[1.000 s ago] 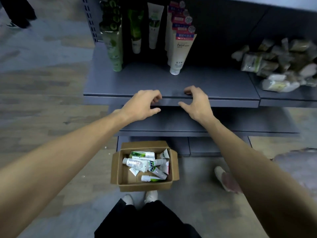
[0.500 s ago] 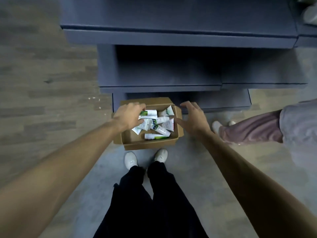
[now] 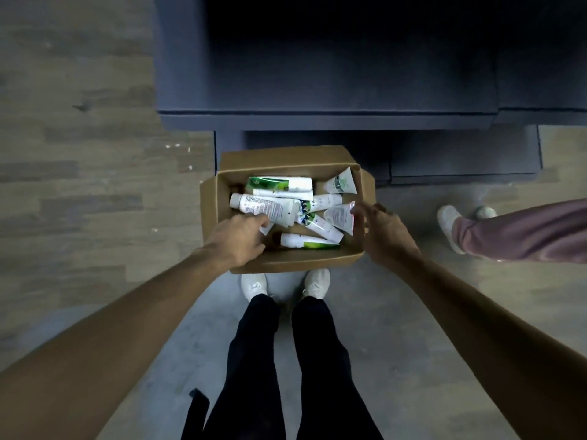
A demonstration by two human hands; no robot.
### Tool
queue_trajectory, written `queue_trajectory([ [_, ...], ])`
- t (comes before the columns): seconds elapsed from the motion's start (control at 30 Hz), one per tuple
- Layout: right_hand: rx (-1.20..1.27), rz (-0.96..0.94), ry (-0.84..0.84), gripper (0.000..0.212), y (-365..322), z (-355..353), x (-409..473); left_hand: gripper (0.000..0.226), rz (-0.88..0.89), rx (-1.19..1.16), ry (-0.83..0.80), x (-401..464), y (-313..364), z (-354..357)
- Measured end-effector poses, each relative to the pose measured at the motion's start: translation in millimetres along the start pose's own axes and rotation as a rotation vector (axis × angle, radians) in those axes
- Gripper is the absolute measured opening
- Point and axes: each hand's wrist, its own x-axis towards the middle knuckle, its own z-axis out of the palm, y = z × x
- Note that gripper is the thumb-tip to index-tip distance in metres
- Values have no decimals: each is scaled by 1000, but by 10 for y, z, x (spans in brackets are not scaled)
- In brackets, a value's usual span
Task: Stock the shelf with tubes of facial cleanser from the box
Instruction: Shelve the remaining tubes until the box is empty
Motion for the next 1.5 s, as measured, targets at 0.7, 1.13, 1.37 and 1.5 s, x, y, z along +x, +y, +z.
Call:
queue_trajectory([
  [0.7, -380, -319, -35, 38, 175, 378, 1001, 75, 6, 412, 221, 1105, -159, 982],
  [1.13, -143, -247, -51, 34, 144, 598, 1195, 38, 293, 442, 348, 1207, -475, 872],
  [1.37, -178, -228, -9, 33, 96, 683, 1174, 37, -14, 450, 298, 1308, -319, 900],
  [1.5, -216, -241, 42, 33, 68, 679, 1087, 31, -3, 243, 269, 1215, -330, 687],
])
